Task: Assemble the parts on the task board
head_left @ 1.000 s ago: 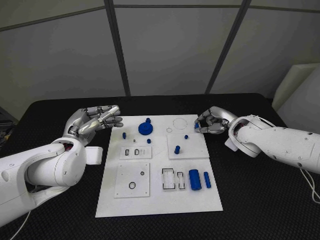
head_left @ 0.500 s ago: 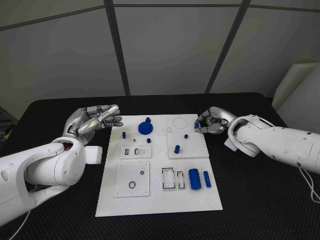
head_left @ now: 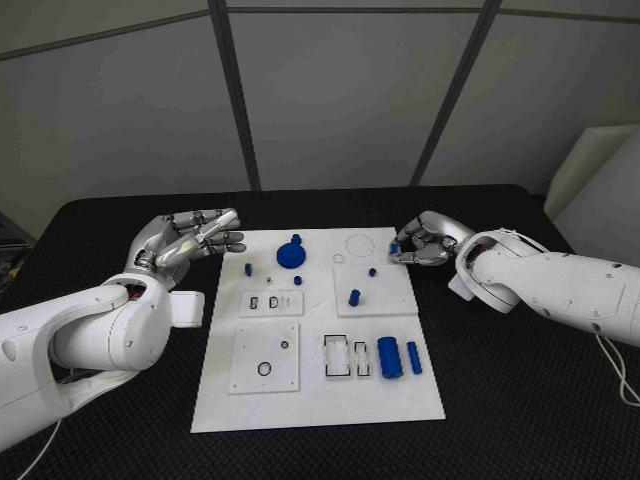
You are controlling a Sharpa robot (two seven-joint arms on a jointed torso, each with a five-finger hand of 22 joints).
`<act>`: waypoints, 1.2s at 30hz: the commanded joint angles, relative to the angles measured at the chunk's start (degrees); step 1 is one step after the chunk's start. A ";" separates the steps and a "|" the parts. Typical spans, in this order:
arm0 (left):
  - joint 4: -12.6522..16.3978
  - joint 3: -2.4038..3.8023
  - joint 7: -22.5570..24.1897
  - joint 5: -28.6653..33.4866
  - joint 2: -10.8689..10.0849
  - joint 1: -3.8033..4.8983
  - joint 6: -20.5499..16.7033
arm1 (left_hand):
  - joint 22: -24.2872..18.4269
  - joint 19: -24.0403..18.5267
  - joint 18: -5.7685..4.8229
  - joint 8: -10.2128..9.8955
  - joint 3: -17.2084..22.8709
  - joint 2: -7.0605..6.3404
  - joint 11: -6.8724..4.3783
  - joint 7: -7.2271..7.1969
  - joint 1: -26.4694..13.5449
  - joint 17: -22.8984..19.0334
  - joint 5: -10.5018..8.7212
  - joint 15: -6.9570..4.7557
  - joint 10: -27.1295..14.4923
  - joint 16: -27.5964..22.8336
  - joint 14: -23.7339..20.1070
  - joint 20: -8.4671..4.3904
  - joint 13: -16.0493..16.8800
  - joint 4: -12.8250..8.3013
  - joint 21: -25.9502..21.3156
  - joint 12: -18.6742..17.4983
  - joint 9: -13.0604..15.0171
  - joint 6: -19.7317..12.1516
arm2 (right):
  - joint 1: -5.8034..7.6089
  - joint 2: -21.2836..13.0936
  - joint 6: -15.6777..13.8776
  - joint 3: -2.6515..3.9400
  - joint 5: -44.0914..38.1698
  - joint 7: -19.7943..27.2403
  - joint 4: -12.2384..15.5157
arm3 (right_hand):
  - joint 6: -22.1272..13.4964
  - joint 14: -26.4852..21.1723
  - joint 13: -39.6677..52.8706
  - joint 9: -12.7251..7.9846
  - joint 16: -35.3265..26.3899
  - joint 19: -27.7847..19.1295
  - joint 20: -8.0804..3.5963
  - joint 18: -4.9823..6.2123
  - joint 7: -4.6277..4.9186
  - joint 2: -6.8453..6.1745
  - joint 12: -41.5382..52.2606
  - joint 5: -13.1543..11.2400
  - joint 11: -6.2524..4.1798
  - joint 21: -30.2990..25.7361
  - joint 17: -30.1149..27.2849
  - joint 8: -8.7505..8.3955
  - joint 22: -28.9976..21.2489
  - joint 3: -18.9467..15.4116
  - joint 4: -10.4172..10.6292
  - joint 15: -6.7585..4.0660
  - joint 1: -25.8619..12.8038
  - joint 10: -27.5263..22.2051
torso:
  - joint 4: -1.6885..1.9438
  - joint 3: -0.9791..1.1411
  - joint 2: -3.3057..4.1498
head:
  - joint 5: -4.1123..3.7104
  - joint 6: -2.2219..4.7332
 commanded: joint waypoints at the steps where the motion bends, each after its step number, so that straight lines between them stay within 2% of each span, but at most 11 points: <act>1: 0.04 0.05 0.10 -0.17 -0.03 0.06 0.38 | 0.08 -0.29 0.12 -0.29 0.05 0.27 -0.25 0.18 -0.38 0.05 -0.25 0.36 -0.22 -0.35 -0.08 0.05 -0.02 -0.40 0.22 -0.16 -0.03 0.10 | 0.08 -0.04 -3.05 0.03 2.03 0.33 0.32 | 2.05 5.38 4.76 0.46 0.24 0.01 -0.59 -0.21 -1.69 1.22 0.34 -0.07 -0.40 0.34 12.46 0.33 3.92 0.36 -0.12 -0.43 0.37 0.05 | -0.05 0.02 0.00 | -0.01 -0.05; 7: 0.01 0.05 0.08 -0.17 -0.09 0.06 0.35 | 0.08 -0.29 0.12 -0.29 0.05 0.27 -0.25 0.18 -0.38 0.05 -0.25 0.36 -0.22 -0.35 -0.08 0.05 -0.02 -0.40 0.22 -0.16 -0.03 0.10 | 0.09 -0.91 -5.08 0.05 2.79 0.27 2.70 | 2.14 5.41 4.80 0.51 0.28 0.14 -0.77 -0.25 -1.78 1.38 0.33 -0.08 -0.53 0.42 12.57 0.23 4.12 0.69 -0.45 -0.55 0.62 0.09 | -0.19 0.02 -0.08 | 0.10 0.01; 14: -0.10 0.05 0.11 -0.17 -0.03 0.05 0.32 | 0.08 -0.29 0.12 -0.29 0.05 0.27 -0.25 0.18 -0.38 0.05 -0.25 0.36 -0.22 -0.35 -0.08 0.05 -0.02 -0.40 0.22 -0.16 -0.03 0.10 | 0.19 -2.69 -6.53 0.26 2.58 -1.60 8.66 | 2.08 5.43 4.78 0.53 0.30 0.21 -0.89 -0.28 -1.76 1.52 0.25 0.18 -0.56 0.46 12.66 0.05 4.22 1.07 -0.81 -0.62 0.87 0.07 | -0.33 -0.10 -0.40 | 0.46 -0.15; 19: -0.23 0.05 0.12 -0.17 0.03 0.05 0.30 | 0.08 -0.29 0.12 -0.29 0.05 0.27 -0.25 0.18 -0.38 0.05 -0.25 0.36 -0.22 -0.35 -0.08 0.05 -0.02 -0.40 0.22 -0.16 -0.03 0.10 | 0.33 -2.75 -6.46 0.77 0.24 -4.32 13.52 | 1.95 5.45 4.77 0.51 0.33 0.22 -0.92 -0.28 -1.68 1.41 0.23 0.13 -0.51 0.46 12.74 -0.09 4.24 1.06 -0.81 -0.61 0.68 0.06 | -0.39 -0.14 -0.72 | 1.63 -0.69; 23: -0.36 0.05 0.15 -0.17 0.06 0.05 0.24 | 0.08 -0.29 0.12 -0.29 0.05 0.27 -0.25 0.18 -0.38 0.05 -0.25 0.36 -0.22 -0.35 -0.08 0.05 -0.02 -0.40 0.22 -0.16 -0.03 0.10 | 0.69 -1.72 -6.23 1.02 -2.70 -7.27 17.25 | 1.85 5.45 4.75 0.49 0.34 0.36 -0.93 -0.33 -1.64 1.26 0.18 0.14 -0.48 0.55 12.77 -0.22 4.45 1.08 -0.91 -0.60 0.64 0.04 | -0.41 -0.21 -0.91 | 3.30 -1.51; 25: -0.42 0.05 0.16 -0.17 0.09 0.06 0.22 | 0.08 -0.29 0.12 -0.29 0.05 0.27 -0.25 0.18 -0.38 0.05 -0.25 0.36 -0.22 -0.35 -0.08 0.05 -0.02 -0.40 0.22 -0.16 -0.03 0.10 | 0.83 -0.92 -6.20 1.08 -4.23 -8.83 18.62 | 1.85 5.46 4.77 0.49 0.35 0.39 -0.93 -0.34 -1.64 1.25 0.20 0.15 -0.48 0.57 12.80 -0.22 4.50 1.08 -0.91 -0.60 0.64 0.05 | -0.35 -0.27 -1.04 | 3.85 -1.75; 30: -0.61 0.05 0.16 -0.17 0.26 0.07 0.20 | 0.09 -0.33 0.12 -0.31 0.03 0.31 -0.22 0.22 -0.38 0.09 -0.24 0.37 -0.27 -0.41 -0.07 0.06 -0.03 -0.49 0.23 -0.18 -0.04 0.06 | 0.99 2.09 -5.59 1.15 -7.34 -11.52 20.08 | 1.93 5.47 4.80 0.52 0.37 0.48 -0.94 -0.37 -1.65 1.32 0.21 0.39 -0.48 0.63 12.86 -0.25 4.64 1.20 -0.94 -0.59 0.59 0.07 | -0.33 -0.39 -1.32 | 4.71 -2.19; 36: -0.84 0.05 0.08 -0.17 0.73 0.09 0.22 | 0.09 -0.33 0.12 -0.31 0.03 0.31 -0.22 0.22 -0.38 0.09 -0.24 0.37 -0.27 -0.41 -0.07 0.06 -0.03 -0.49 0.23 -0.18 -0.04 0.06 | 1.03 6.74 -4.26 1.17 -9.38 -12.76 18.56 | 1.88 5.46 4.78 0.51 0.35 0.53 -0.94 -0.39 -1.61 1.27 0.18 0.57 -0.46 0.66 12.78 -0.34 4.72 1.26 -0.98 -0.58 0.52 0.06 | -0.08 -0.53 -1.47 | 5.10 -2.41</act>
